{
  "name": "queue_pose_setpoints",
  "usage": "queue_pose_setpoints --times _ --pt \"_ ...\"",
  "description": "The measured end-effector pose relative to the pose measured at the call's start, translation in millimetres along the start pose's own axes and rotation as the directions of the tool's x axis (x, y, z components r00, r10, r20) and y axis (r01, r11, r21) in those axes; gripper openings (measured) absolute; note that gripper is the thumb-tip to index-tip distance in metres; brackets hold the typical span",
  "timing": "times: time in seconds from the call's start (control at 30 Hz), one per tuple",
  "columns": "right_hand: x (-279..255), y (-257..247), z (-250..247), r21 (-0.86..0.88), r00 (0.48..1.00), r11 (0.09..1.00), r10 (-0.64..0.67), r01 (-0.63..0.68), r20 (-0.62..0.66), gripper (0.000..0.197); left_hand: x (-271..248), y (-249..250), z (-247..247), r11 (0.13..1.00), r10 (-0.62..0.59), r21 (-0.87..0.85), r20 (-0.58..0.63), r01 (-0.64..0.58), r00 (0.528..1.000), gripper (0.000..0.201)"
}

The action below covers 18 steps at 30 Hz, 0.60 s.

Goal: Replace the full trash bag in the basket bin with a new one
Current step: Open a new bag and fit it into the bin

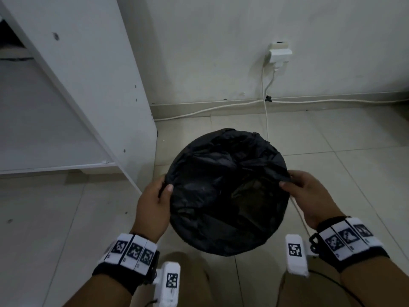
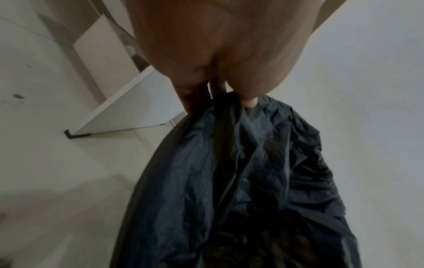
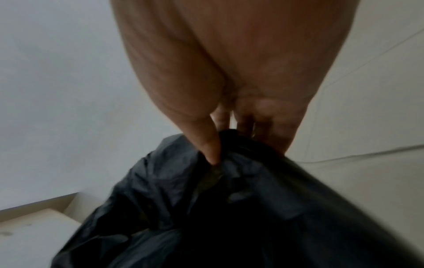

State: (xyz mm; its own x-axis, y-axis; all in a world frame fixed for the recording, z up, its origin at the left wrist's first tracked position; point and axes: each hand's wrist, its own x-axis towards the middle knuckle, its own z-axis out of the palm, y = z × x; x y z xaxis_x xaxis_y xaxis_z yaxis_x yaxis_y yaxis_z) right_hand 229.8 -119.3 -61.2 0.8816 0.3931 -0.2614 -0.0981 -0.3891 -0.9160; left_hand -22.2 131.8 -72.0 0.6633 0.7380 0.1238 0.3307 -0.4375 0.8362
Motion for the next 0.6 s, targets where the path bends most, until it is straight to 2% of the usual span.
queue_pose_setpoints --times 0.03,0.07,0.1,0.13,0.17,0.2,0.23,0.27,0.3,0.33,0.4,0.47,0.57,0.6 --pt "-3.9 -7.3 4.1 -0.064 0.983 0.998 -0.032 0.021 -0.182 0.031 -3.8 -0.9 -2.2 1.0 0.004 -0.022 0.018 -0.004 1.0 0.026" --pt "-10.9 -16.8 11.2 -0.078 0.925 0.996 -0.076 0.05 -0.371 0.032 -8.0 -1.6 -4.4 0.999 0.002 -0.046 0.04 0.0 0.999 0.027" --pt "-20.0 -27.8 21.8 -0.05 0.859 0.992 -0.126 0.116 -0.496 0.026 -12.8 -1.5 -6.8 0.998 0.0 -0.066 0.065 0.005 0.998 0.028" --pt "-28.4 -38.7 35.2 -0.012 0.833 0.983 -0.164 0.186 -0.528 0.018 -16.6 -1.3 -8.6 0.997 -0.003 -0.082 0.087 0.011 0.996 0.03" --pt "-36.0 -47.3 51.9 0.041 0.854 0.97 -0.19 0.239 -0.485 0.013 -19.8 -0.8 -10.2 0.994 -0.015 -0.107 0.107 0.027 0.994 0.03" --pt "-39.4 -50.2 71.0 0.117 0.9 0.961 -0.188 0.252 -0.394 0.011 -22.4 -0.6 -12.0 0.989 -0.034 -0.139 0.122 0.051 0.992 0.031" --pt "-41.3 -53.9 91.5 0.239 0.951 0.952 -0.121 0.193 -0.285 0.012 -24.4 -0.9 -13.9 0.985 -0.053 -0.156 0.133 0.074 0.99 0.034" --pt "-37.5 -54.8 111.0 0.371 0.985 0.926 -0.003 0.068 -0.173 0.014 -25.5 -1.7 -15.4 0.984 -0.066 -0.157 0.138 0.087 0.988 0.036" --pt "-32.2 -56.8 129.4 0.48 0.991 0.873 0.123 -0.085 -0.048 0.017 -26.3 -2.9 -17.0 0.983 -0.077 -0.153 0.141 0.099 0.987 0.037" --pt "-24.0 -55.9 147.0 0.559 0.971 0.796 0.225 -0.232 0.082 0.021 -27.2 -4.9 -18.5 0.983 -0.09 -0.143 0.148 0.112 0.985 0.038" --pt "-8.7 -53.0 177.4 0.634 0.904 0.644 0.297 -0.428 0.308 0.034 -27.9 -8.7 -20.6 0.982 -0.114 -0.133 0.165 0.137 0.98 0.039" --pt "3.0 -46.3 201.3 0.657 0.844 0.53 0.302 -0.536 0.444 0.05 -28.5 -12.1 -22.7 0.978 -0.131 -0.137 0.178 0.157 0.975 0.04" --pt "13.6 -36.7 229.1 0.674 0.746 0.321 0.284 -0.666 0.602 0.06 -27.4 -13.6 -27.1 0.972 -0.134 -0.165 0.196 0.167 0.971 0.042" --pt "17.0 -34.7 236.5 0.645 0.724 0.329 0.322 -0.69 0.61 0.061 -26.4 -13.8 -28.0 0.97 -0.133 -0.175 0.203 0.17 0.97 0.042"
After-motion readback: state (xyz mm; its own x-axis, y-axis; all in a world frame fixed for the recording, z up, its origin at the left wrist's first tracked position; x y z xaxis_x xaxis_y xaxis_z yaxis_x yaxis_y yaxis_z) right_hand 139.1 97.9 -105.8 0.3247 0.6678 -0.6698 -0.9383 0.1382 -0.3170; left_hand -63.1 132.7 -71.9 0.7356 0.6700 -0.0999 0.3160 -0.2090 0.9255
